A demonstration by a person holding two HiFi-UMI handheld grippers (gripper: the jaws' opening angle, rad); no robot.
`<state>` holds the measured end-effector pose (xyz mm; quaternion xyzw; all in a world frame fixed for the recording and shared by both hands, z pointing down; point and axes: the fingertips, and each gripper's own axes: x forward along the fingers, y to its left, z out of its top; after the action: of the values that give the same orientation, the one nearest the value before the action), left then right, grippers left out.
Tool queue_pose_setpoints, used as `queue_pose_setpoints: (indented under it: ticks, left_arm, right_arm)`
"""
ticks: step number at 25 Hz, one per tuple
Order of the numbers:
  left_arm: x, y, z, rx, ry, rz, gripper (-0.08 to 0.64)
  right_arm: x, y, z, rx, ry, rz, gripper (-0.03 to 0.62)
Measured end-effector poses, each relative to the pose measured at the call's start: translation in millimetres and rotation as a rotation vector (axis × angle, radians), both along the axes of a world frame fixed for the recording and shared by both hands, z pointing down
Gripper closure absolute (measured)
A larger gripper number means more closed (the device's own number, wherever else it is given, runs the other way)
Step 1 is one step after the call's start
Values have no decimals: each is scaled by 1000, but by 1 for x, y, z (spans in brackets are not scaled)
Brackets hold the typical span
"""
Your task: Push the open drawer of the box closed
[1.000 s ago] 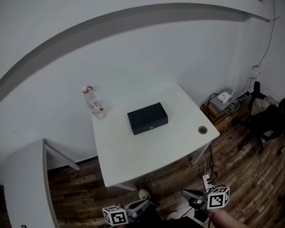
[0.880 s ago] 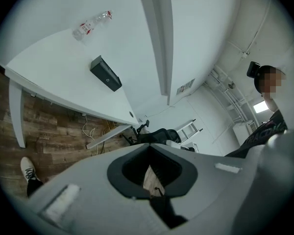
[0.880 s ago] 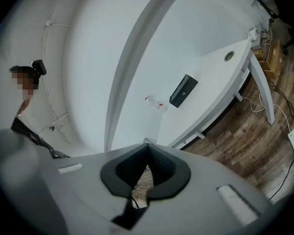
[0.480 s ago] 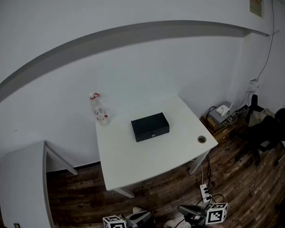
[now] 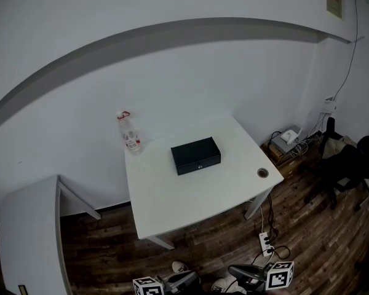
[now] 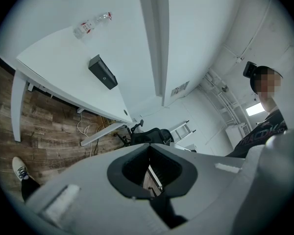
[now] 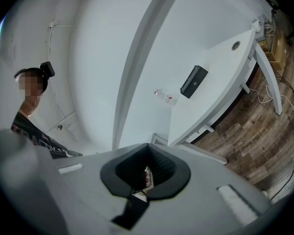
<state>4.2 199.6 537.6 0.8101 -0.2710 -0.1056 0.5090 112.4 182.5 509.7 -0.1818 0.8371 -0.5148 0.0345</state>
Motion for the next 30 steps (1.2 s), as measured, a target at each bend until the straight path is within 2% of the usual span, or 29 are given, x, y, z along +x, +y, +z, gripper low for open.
queue_pose_setpoints:
  ticks: [11, 24, 30]
  left_arm:
    - [4, -1, 2, -29, 32, -14, 560]
    - [13, -4, 1, -32, 21, 13, 560]
    - [19, -3, 6, -58, 28, 14, 560]
  right_arm:
    - [3, 4, 0, 8, 8, 6, 589]
    - [14, 5, 1, 5, -1, 25, 589]
    - [20, 7, 3, -1, 0, 35, 589]
